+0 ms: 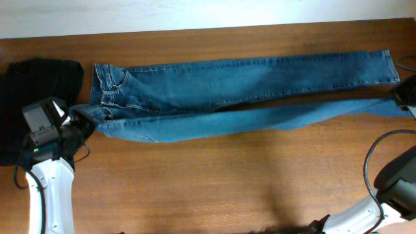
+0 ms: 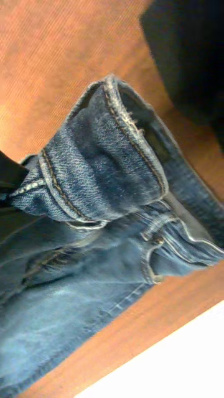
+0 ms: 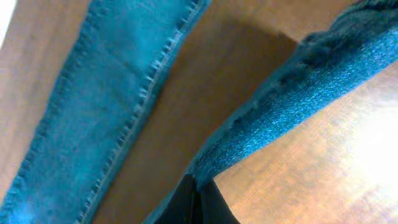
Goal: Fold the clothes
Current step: 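Lift and fold the front edge backward over the back half with both grippers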
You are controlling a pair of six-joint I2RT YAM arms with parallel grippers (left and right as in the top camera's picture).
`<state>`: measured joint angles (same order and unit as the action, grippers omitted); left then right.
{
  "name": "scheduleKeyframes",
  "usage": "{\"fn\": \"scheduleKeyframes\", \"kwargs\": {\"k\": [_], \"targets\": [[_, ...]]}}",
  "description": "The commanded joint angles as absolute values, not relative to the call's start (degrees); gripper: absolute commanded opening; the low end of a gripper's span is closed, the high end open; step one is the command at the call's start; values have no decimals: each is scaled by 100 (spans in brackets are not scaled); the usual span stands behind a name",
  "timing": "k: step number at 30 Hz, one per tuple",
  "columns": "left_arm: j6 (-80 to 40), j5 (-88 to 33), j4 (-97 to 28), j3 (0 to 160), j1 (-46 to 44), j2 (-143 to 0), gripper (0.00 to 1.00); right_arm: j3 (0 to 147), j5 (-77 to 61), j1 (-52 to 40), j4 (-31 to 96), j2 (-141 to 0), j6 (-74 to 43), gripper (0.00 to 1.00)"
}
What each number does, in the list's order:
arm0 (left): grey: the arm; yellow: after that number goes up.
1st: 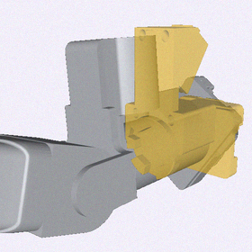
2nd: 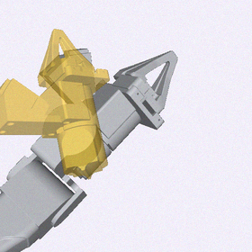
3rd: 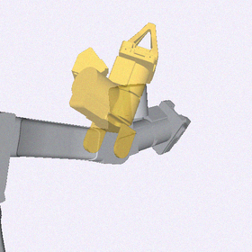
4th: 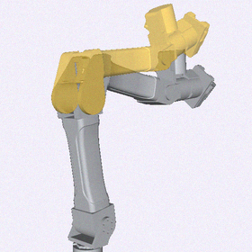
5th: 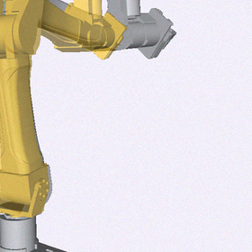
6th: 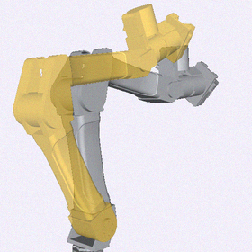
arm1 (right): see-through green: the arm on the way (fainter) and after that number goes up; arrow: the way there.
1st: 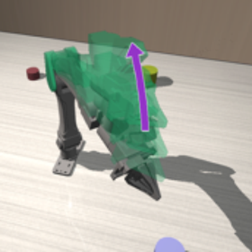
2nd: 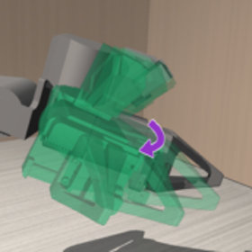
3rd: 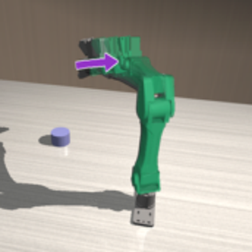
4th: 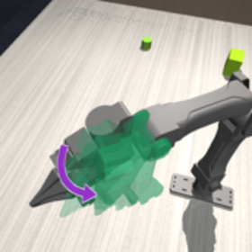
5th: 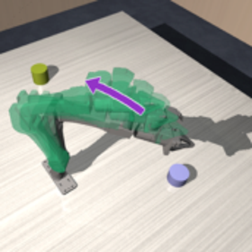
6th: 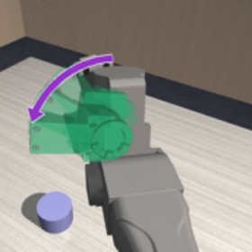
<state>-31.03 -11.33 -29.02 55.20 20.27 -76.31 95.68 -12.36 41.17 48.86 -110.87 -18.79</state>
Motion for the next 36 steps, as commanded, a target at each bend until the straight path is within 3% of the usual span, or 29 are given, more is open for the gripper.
{"fn": "scheduleKeyframes", "kwargs": {"k": [1, 17, 36], "targets": [[-2995, -777, -2679, 5833, 2088, -7896, 0, 9773, -1009, 4021, 4637, -11098, -2003, 4], [-2987, -495, -2633, 7435, 1201, -9122, 1, 9933, -829, 3594, 3573, -11122, -2307, 4], [-2578, 117, -1603, 7540, 1111, -9852, 1, 10009, -661, 3301, 3192, -11552, -2416, 4]]}}
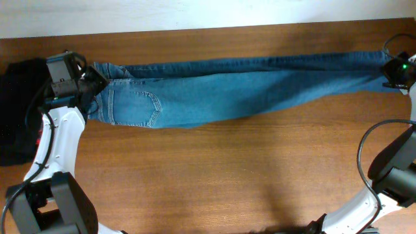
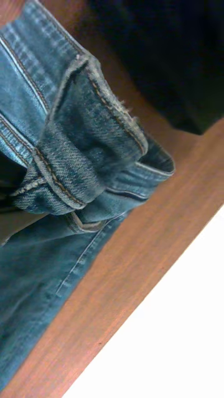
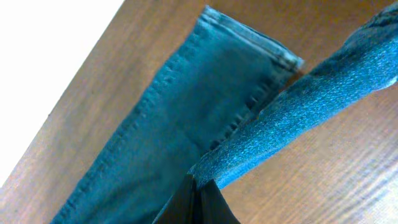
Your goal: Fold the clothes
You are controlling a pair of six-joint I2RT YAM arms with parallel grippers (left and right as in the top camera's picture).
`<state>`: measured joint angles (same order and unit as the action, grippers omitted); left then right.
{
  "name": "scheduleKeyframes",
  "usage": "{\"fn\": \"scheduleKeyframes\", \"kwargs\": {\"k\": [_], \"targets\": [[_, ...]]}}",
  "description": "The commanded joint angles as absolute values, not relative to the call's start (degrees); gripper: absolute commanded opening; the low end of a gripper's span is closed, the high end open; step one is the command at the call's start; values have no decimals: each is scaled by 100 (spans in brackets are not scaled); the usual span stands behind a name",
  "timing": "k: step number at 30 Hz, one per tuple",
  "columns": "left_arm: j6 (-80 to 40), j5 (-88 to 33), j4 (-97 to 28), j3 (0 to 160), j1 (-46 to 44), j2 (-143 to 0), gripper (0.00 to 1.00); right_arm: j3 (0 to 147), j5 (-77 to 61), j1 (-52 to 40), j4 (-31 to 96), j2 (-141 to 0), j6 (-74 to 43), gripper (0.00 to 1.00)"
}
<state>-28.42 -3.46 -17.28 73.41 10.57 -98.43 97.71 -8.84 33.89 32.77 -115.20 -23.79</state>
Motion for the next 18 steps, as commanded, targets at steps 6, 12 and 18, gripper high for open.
{"fn": "scheduleKeyframes", "kwargs": {"k": [6, 12, 18], "targets": [[-2469, 158, -1361, 7540, 1114, -9852, 0, 10064, -554, 3183, 3212, -11725, -2543, 4], [-2473, 340, -1197, 7540, 1111, -9870, 1, 10239, -523, 3181, 3319, -11883, -2561, 4], [-2471, 548, -1197, 7537, 1111, -10084, 1, 10886, -375, 3151, 3793, -12221, -2556, 4]]}}
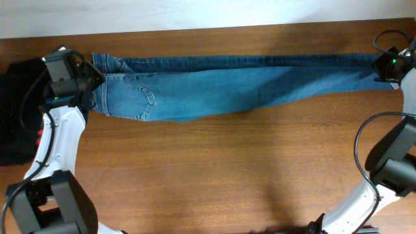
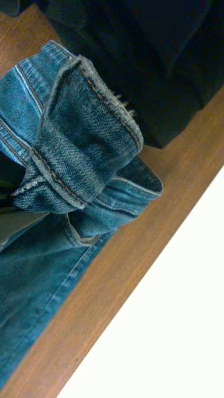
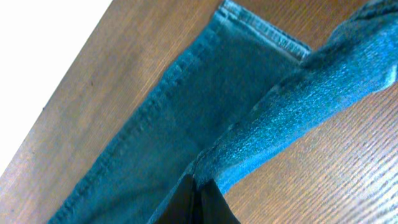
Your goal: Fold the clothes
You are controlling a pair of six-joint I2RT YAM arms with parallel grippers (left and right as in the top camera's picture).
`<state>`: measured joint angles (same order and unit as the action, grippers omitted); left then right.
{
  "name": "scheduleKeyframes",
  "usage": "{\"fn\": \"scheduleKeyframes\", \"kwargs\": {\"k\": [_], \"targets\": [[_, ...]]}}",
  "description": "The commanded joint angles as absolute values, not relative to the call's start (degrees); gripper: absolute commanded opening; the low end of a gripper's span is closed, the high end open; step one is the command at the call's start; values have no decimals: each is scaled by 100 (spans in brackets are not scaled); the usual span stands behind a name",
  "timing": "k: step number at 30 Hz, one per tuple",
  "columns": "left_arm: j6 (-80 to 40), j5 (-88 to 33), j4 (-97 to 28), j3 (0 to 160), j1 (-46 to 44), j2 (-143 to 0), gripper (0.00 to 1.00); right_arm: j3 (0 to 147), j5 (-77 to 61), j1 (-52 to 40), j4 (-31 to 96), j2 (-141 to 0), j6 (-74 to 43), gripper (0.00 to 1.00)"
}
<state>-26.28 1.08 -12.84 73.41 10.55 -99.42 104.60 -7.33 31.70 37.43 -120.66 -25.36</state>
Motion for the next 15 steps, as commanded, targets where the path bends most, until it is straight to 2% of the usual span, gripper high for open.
{"fn": "scheduleKeyframes", "kwargs": {"k": [1, 7, 15], "targets": [[-2473, 545, -1194, 7540, 1111, -10136, 0, 11037, -355, 3140, 3905, -12307, -2534, 4], [-2473, 604, -996, 7540, 1111, -10320, 1, 11786, -357, 3081, 4335, -12881, -2530, 4], [-2359, 956, -808, 7540, 1114, -10342, 0, 11858, -204, 3063, 4191, -13117, -2429, 4]]}}
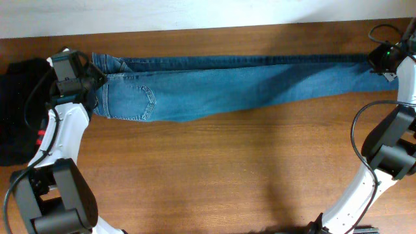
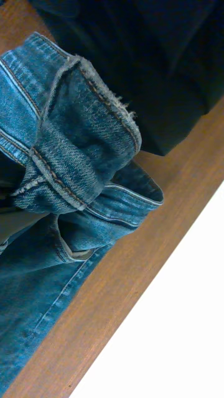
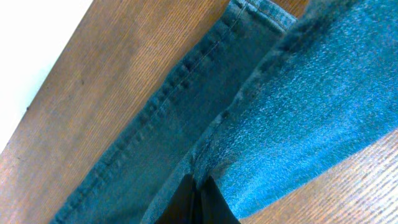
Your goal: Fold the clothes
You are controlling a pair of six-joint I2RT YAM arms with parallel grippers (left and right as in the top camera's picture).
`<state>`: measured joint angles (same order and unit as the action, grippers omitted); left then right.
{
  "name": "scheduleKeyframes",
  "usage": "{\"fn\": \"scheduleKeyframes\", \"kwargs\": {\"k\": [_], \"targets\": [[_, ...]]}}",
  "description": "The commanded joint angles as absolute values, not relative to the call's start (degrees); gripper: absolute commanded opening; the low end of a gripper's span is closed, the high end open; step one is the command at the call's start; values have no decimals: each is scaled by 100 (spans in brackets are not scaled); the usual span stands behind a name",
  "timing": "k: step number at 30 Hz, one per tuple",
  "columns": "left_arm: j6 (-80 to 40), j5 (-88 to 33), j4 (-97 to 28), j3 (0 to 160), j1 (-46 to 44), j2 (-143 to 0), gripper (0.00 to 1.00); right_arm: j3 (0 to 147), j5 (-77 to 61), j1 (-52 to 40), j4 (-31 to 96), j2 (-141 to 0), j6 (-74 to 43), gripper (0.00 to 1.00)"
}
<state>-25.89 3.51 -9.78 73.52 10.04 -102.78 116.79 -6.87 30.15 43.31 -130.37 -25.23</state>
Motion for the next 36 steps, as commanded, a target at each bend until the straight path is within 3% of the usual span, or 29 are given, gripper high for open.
{"fn": "scheduleKeyframes", "kwargs": {"k": [1, 36], "targets": [[-2298, 956, -749, 7540, 1114, -10353, 1, 11858, -204, 3059, 4147, -13124, -2421, 4], [-2215, 1249, 395, 7537, 1114, -11220, 1, 11858, 211, 2650, 2812, -13716, -1634, 4]]}}
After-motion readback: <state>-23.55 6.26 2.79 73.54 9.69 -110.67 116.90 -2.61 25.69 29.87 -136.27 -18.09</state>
